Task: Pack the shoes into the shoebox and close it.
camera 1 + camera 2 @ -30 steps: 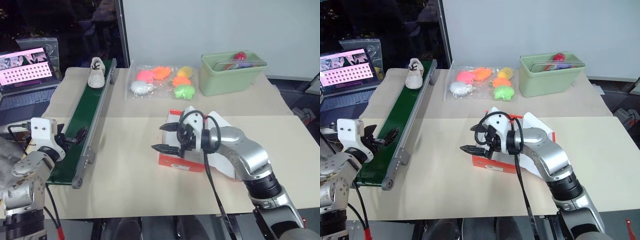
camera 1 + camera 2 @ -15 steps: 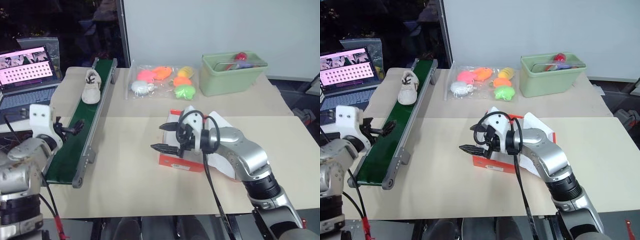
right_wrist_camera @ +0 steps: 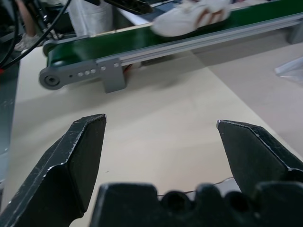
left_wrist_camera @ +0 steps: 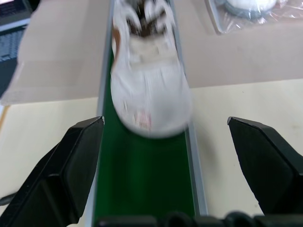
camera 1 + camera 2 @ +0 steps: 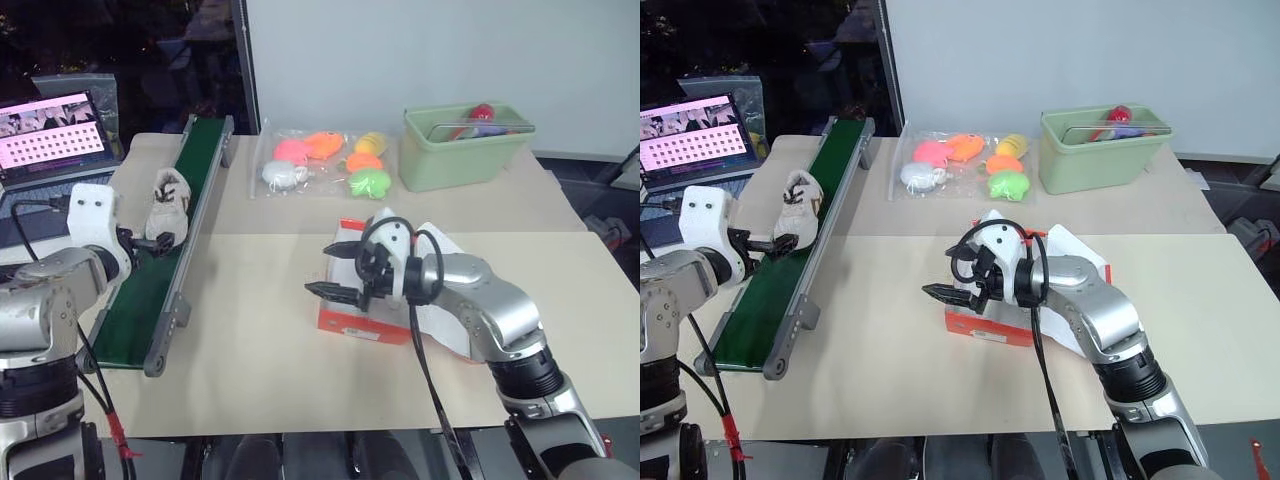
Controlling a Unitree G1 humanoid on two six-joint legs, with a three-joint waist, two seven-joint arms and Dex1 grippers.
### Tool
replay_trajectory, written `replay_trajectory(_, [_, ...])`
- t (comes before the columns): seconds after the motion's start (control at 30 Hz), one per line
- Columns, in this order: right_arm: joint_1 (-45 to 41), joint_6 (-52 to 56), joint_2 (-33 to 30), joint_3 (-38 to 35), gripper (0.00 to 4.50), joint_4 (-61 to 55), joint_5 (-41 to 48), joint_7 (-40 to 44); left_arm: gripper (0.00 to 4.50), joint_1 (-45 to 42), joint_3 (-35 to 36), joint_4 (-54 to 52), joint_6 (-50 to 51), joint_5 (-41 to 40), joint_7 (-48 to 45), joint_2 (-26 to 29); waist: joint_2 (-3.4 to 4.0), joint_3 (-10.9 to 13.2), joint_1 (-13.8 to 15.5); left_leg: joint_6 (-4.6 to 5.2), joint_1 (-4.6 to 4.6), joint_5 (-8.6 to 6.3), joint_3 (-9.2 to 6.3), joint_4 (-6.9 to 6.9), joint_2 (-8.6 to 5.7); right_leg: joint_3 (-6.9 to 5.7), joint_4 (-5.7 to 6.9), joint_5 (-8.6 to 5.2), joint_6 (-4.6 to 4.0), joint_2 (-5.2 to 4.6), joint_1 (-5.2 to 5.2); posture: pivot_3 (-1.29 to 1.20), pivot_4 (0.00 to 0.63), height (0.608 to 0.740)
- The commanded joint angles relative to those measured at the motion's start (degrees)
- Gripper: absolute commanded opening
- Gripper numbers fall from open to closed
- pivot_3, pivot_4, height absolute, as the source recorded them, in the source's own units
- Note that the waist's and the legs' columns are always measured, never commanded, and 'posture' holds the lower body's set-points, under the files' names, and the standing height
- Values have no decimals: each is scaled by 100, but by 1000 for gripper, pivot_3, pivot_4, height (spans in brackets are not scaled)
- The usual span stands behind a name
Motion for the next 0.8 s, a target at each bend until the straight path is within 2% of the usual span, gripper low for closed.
replay_trajectory(0.03, [-4, 26, -5, -182, 4395, -244, 98, -37, 4500, -8, -22, -208, 54, 100, 41, 28, -1, 1, -8, 0, 0, 0, 0, 0, 0, 0, 1, 0, 0, 1, -2, 0, 150, 729])
replay_trajectory(0.23, [-6, 42, -21, -211, 4395, -244, 118, -67, 4500, 412, -225, 52, 101, 240, 61, -104, -1, 1, -12, 0, 2, 0, 1, 0, 0, 1, 4, 0, -1, 0, -1, 0, 150, 729])
replay_trajectory(0.33, [-4, 69, -28, -241, 4500, -268, 123, -90, 3821, 532, -264, 8, 150, 261, 54, -198, -1, 1, 0, 0, 1, 0, 2, 0, 0, 1, 3, 0, -1, -1, -2, 0, 150, 729])
replay_trajectory(0.53, [6, 90, -34, -306, 4500, -282, 127, -119, 1746, 419, -256, 8, 139, 283, 27, -272, 0, 0, 37, -2, 28, 2, 2, 0, -3, 2, 12, 0, -3, -3, 18, 0, 150, 729])
replay_trajectory(0.67, [2, 85, -36, -330, 4500, -271, 117, -146, 615, 389, -252, 19, 142, 293, 9, -281, 1, 0, 31, -3, 38, 3, 2, 0, 0, 2, 18, 0, -5, 2, 22, 0, 150, 729])
replay_trajectory(0.8, [4, 97, -37, -359, 4500, -275, 118, -177, 615, 360, -272, 40, 135, 317, 15, -299, 1, 0, 36, -3, 37, 3, 3, 0, -1, 3, 17, 0, -5, 1, 21, 0, 150, 729])
